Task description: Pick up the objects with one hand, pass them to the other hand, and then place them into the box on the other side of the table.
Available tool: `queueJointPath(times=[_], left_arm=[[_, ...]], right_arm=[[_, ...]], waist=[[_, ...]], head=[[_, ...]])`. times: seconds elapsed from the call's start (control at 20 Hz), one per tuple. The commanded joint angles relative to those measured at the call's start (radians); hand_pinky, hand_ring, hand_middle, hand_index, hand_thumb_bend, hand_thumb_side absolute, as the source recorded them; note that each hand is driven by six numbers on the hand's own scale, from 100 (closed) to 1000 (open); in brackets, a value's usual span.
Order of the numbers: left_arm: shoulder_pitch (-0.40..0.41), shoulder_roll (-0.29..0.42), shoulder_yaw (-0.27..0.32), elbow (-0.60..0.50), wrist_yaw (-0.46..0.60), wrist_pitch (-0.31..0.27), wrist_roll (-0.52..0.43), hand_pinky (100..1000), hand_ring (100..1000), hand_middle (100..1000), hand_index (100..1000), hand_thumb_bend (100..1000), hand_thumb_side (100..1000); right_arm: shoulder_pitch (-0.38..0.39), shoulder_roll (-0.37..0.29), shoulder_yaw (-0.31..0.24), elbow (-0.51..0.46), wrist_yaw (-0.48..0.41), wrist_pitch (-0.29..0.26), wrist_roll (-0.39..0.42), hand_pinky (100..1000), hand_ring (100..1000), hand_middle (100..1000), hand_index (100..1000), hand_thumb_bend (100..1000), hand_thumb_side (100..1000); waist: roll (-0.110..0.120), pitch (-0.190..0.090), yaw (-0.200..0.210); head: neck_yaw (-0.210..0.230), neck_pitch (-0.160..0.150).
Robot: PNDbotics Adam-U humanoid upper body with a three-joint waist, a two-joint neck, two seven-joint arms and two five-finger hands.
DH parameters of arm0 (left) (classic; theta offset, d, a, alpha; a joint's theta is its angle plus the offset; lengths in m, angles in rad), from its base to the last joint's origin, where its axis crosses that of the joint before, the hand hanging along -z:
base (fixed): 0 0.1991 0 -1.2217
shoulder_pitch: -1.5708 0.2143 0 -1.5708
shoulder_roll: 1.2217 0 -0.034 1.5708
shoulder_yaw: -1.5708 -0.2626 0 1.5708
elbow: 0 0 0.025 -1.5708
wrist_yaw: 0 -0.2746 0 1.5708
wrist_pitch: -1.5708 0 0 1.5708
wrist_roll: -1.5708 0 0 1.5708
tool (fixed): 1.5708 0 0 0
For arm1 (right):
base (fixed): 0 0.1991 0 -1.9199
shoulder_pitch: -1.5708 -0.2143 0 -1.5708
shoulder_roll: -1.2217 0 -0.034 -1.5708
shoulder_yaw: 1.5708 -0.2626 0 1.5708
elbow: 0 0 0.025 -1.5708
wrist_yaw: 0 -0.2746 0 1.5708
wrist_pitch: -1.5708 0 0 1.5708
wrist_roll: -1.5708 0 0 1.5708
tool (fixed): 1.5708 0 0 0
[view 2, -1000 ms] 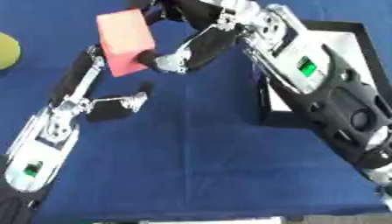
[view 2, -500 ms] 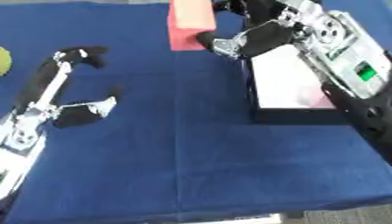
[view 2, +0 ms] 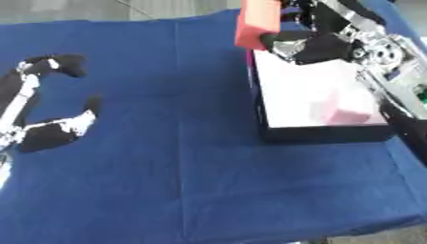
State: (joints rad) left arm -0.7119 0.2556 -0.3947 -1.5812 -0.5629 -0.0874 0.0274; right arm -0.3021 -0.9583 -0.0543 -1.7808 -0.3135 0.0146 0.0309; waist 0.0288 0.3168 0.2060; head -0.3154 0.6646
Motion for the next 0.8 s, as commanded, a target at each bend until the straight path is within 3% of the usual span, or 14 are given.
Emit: queueJointPath(times=[0.05,0.45,0.6,0.75,0.8], left_arm=[[-0.011,0.031,0.016,-0.032,0.015,-0.003,0.013,879,697,615,848,243,449],[-0.013,0.047,0.022,-0.045,0.024,-0.004,0.027,852,663,622,842,247,471],[-0.013,0.051,0.023,-0.045,0.027,-0.009,0.025,864,684,624,842,248,479],[-0.014,0.055,0.025,-0.044,0.028,-0.011,0.027,875,700,630,847,262,498],[-0.014,0.056,0.026,-0.043,0.027,-0.011,0.027,875,702,631,847,265,501]], right_arm=[[0.028,-0.051,-0.052,0.053,0.043,-0.026,-0.043,899,1000,648,668,100,100],[0.112,-0.056,-0.084,0.167,0.201,-0.1,-0.098,869,1000,666,698,100,110],[0.133,-0.055,-0.079,0.183,0.287,-0.14,-0.08,874,1000,728,755,232,106],[0.143,-0.056,-0.077,0.197,0.365,-0.178,-0.032,918,1000,863,902,410,100],[0.144,-0.056,-0.078,0.201,0.389,-0.193,-0.009,950,1000,919,964,390,100]], waist=[[0.0,-0.014,-0.002],[0.007,-0.007,-0.007],[0.008,-0.006,-0.007],[0.008,-0.005,-0.005],[0.008,-0.005,-0.005]], head=[[-0.015,-0.027],[-0.027,-0.038],[-0.022,-0.034],[-0.016,-0.03],[-0.015,-0.029]])
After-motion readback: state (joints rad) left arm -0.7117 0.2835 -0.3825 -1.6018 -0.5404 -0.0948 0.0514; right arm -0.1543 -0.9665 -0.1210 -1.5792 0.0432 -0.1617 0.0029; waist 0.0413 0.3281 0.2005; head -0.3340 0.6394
